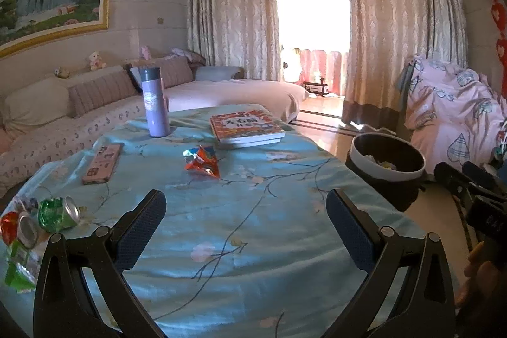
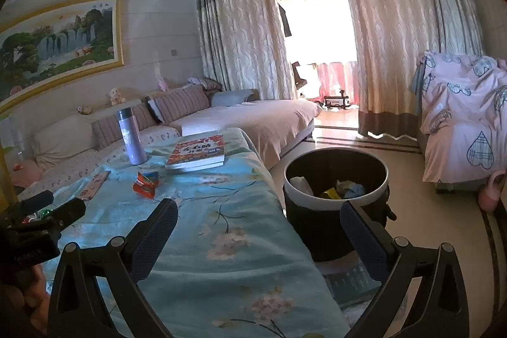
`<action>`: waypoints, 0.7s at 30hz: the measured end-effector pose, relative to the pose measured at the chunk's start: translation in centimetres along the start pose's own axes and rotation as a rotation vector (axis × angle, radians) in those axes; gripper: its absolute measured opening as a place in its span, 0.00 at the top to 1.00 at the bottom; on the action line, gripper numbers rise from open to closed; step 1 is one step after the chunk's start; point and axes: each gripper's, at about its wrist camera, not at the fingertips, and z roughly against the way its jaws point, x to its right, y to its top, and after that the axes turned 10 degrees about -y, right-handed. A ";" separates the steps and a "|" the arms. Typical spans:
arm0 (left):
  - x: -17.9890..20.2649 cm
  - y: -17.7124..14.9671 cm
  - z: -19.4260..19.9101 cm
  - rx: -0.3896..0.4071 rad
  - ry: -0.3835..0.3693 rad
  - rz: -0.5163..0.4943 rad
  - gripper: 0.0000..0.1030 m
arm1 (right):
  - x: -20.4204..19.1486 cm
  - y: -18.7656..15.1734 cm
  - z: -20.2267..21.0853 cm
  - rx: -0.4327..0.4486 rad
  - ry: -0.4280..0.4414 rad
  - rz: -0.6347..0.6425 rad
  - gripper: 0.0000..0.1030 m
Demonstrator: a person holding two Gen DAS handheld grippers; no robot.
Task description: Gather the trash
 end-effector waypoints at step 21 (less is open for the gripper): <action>0.2 0.1 0.5 0.001 0.010 0.005 0.00 | -0.1 0.0 0.4 -0.002 0.016 0.004 0.00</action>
